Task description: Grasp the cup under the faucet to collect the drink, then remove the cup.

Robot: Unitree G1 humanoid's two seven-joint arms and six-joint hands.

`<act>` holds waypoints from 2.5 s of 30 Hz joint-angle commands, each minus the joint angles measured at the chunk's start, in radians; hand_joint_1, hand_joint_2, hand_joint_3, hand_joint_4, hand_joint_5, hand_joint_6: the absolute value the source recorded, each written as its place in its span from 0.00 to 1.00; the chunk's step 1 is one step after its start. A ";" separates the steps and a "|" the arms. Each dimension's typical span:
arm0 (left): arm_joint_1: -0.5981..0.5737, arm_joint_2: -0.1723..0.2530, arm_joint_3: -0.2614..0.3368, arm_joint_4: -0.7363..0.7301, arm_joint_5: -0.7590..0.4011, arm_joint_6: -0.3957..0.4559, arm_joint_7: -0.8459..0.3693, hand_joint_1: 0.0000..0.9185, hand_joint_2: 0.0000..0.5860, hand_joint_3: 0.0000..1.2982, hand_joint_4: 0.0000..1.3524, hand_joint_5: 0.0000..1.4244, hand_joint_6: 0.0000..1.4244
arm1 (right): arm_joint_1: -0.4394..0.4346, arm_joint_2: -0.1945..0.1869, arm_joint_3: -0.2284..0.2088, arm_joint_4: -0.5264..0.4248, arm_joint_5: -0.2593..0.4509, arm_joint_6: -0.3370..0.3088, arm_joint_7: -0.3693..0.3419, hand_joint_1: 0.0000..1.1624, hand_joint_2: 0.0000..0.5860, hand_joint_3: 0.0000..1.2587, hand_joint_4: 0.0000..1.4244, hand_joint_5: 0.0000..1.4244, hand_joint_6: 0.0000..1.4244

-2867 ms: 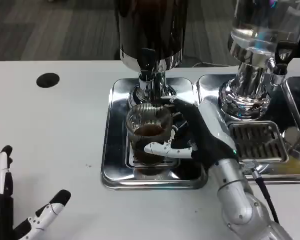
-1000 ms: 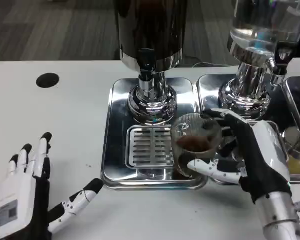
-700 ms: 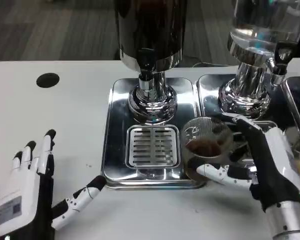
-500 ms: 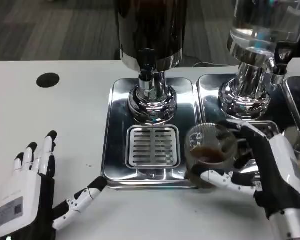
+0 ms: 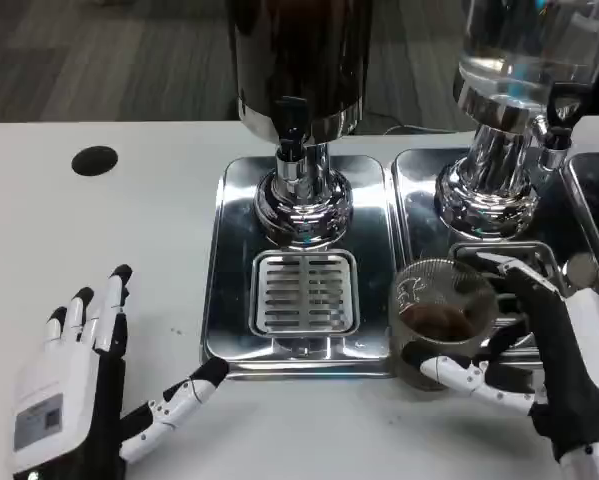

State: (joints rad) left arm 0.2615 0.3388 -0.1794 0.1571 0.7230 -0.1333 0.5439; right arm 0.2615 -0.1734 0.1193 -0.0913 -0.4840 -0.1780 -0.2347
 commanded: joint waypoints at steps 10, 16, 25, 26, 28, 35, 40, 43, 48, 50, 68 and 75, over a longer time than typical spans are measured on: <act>-0.008 -0.010 -0.021 -0.016 0.051 0.017 0.006 0.00 0.14 0.02 0.00 0.01 0.00 | 0.085 -0.005 -0.018 -0.053 -0.001 -0.111 -0.042 0.75 0.40 0.44 0.45 0.41 0.54; -0.007 -0.010 -0.028 -0.020 0.052 0.025 0.002 0.00 0.14 0.02 0.00 0.01 0.00 | 0.103 -0.007 -0.012 -0.034 -0.008 -0.138 -0.048 0.75 0.40 0.44 0.45 0.41 0.54; -0.004 -0.008 -0.041 -0.021 0.052 0.044 -0.008 0.00 0.13 0.02 0.00 0.01 0.00 | 0.083 -0.008 0.008 0.038 -0.020 -0.182 -0.045 0.75 0.40 0.44 0.45 0.41 0.53; -0.004 -0.008 -0.042 -0.021 0.052 0.046 -0.009 0.00 0.13 0.02 0.00 0.01 0.00 | 0.082 -0.009 0.009 0.049 -0.023 -0.190 -0.048 0.75 0.40 0.44 0.45 0.41 0.53; -0.004 -0.007 -0.046 -0.026 0.056 0.053 -0.011 0.00 0.13 0.02 0.00 0.01 0.00 | 0.078 -0.010 0.012 0.071 -0.031 -0.205 -0.058 0.75 0.40 0.44 0.45 0.41 0.53; 0.000 -0.001 -0.050 -0.051 0.063 0.073 -0.021 0.00 0.13 0.02 0.00 0.01 0.00 | 0.071 -0.017 0.008 0.116 -0.028 -0.244 -0.074 0.75 0.40 0.44 0.45 0.41 0.53; 0.004 -0.003 -0.048 -0.055 0.064 0.073 -0.026 0.00 0.12 0.02 0.00 0.01 0.00 | 0.067 -0.039 0.006 0.172 -0.009 -0.308 -0.072 0.73 0.39 0.43 0.43 0.39 0.51; 0.001 -0.007 -0.055 -0.048 0.065 0.071 -0.026 0.00 0.12 0.02 0.00 0.01 0.00 | 0.059 -0.050 0.005 0.197 0.007 -0.339 -0.062 0.72 0.37 0.40 0.40 0.37 0.49; -0.002 -0.008 -0.059 -0.052 0.069 0.073 -0.027 0.00 0.12 0.02 0.00 0.01 0.00 | 0.052 -0.063 0.003 0.211 0.023 -0.355 -0.046 0.69 0.36 0.35 0.36 0.33 0.46; -0.002 -0.006 -0.058 -0.056 0.067 0.075 -0.027 0.00 0.12 0.02 0.00 0.01 0.00 | 0.049 -0.069 0.004 0.218 0.033 -0.359 -0.035 0.68 0.34 0.32 0.35 0.32 0.45; -0.019 -0.005 -0.058 -0.053 0.070 0.096 -0.052 0.00 0.11 0.08 0.00 0.01 0.00 | 0.008 -0.103 0.013 0.300 0.075 -0.446 0.038 0.65 0.30 0.16 0.23 0.22 0.37; -0.022 -0.006 -0.057 -0.051 0.067 0.103 -0.057 0.00 0.11 0.10 0.00 0.00 0.00 | 0.000 -0.110 0.014 0.329 0.092 -0.486 0.057 0.62 0.30 0.13 0.19 0.18 0.34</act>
State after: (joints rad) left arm 0.2412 0.3323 -0.2378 0.1082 0.7884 -0.0408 0.4963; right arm 0.2768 -0.2774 0.1331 0.2311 -0.4052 -0.6289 -0.1841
